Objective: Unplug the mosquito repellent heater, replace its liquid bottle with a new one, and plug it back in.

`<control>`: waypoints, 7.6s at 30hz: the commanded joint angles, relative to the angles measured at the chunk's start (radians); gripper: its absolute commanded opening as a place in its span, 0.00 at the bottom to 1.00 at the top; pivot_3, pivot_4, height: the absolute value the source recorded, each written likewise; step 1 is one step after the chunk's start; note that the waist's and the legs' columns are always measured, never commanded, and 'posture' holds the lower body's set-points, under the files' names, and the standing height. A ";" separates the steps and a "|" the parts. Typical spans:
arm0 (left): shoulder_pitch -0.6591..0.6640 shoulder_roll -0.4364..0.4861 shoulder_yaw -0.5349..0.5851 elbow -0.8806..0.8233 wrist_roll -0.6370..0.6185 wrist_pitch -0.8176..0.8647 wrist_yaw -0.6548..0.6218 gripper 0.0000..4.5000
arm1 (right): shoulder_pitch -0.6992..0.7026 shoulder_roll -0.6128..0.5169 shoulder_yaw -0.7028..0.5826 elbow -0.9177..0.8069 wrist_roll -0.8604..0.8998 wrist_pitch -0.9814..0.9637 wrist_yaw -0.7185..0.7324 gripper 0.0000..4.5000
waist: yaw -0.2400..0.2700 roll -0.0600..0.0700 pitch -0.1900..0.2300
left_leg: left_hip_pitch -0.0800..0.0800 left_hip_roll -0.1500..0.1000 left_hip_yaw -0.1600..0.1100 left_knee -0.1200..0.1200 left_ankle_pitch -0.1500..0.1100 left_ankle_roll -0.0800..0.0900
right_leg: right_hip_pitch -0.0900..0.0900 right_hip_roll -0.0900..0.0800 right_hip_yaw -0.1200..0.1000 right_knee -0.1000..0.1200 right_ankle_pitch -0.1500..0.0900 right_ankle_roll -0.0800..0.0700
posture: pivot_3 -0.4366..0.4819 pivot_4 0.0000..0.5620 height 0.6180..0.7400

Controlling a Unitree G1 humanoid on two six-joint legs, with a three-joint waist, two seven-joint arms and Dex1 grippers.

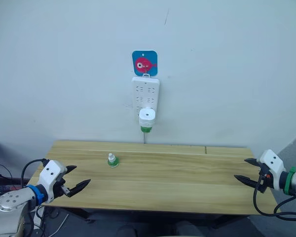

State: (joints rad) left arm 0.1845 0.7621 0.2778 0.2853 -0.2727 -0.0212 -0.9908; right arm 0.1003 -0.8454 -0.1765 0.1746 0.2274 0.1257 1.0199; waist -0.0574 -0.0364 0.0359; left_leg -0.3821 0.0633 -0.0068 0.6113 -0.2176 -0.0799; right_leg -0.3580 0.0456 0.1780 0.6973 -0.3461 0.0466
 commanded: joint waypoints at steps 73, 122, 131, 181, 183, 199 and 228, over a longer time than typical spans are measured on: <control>-0.651 -0.057 -0.086 -0.017 -0.105 0.281 0.043 0.84 | -0.087 0.275 0.147 -0.924 0.234 0.490 -0.481 1.00 | -0.111 0.012 0.044 | -0.017 0.000 -0.034 0.013 -0.003 -0.004 | 0.004 0.004 -0.027 0.000 -0.001 0.000 | 0.27 0.15 0.95; -1.106 -0.221 -0.214 0.589 0.065 0.024 -0.197 0.79 | -0.300 0.288 0.159 -1.035 0.399 0.719 -0.615 1.00 | -0.140 0.013 0.069 | -0.033 -0.006 -0.052 0.022 -0.001 -0.003 | 0.002 0.004 -0.036 0.000 -0.001 0.002 | 0.18 0.16 0.95; -1.116 -0.227 -0.212 0.582 0.058 0.051 -0.249 0.32 | -0.295 0.296 0.159 -1.027 0.408 0.708 -0.604 1.00 | -0.156 0.013 0.069 | -0.035 -0.006 -0.053 0.020 -0.001 -0.003 | 0.000 0.004 -0.038 0.000 -0.001 0.002 | 0.18 0.15 0.95; -1.017 -0.230 -0.212 0.415 0.059 0.119 -0.153 0.30 | -0.724 0.838 0.441 -0.524 -0.014 0.806 -0.917 0.65 | -0.171 0.016 0.070 | -0.039 -0.016 -0.074 0.024 0.002 -0.004 | 0.001 -0.005 -0.057 0.010 0.001 -0.002 | 0.21 0.13 0.95; -1.021 -0.227 -0.214 0.438 0.072 0.094 -0.136 0.30 | -0.698 0.813 0.426 -0.588 0.001 0.855 -0.905 0.65 | -0.170 0.015 0.070 | -0.041 -0.018 -0.075 0.024 0.002 -0.004 | 0.001 -0.006 -0.058 0.010 -0.001 -0.001 | 0.19 0.13 0.95; -0.942 -0.147 -0.199 0.438 0.080 -0.111 -0.141 0.58 | -0.616 0.795 0.202 -0.827 0.115 1.102 -0.893 0.65 | -0.222 0.016 0.070 | -0.037 -0.019 -0.072 0.027 0.009 0.005 | 0.003 -0.007 -0.055 0.016 -0.003 0.005 | 0.15 0.13 0.95; -0.262 -0.169 -0.170 -0.646 -0.192 0.187 0.047 1.00 | -0.519 0.909 -0.106 -0.912 0.413 1.110 -0.892 0.65 | -0.244 0.019 0.069 | -0.045 -0.018 -0.071 0.018 0.011 0.003 | -0.012 -0.007 -0.055 0.021 -0.006 0.000 | 0.18 0.11 0.95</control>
State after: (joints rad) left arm -0.0550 0.6166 0.1387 -0.3293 -0.4697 0.1865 -0.9654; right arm -0.3948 0.0306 -0.2226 -0.6895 0.5765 1.2304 0.1550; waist -0.3016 -0.0176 0.1051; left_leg -0.4270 0.0450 -0.0778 0.6291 -0.2067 -0.0769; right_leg -0.3701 0.0388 0.1234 0.7179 -0.3518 0.0464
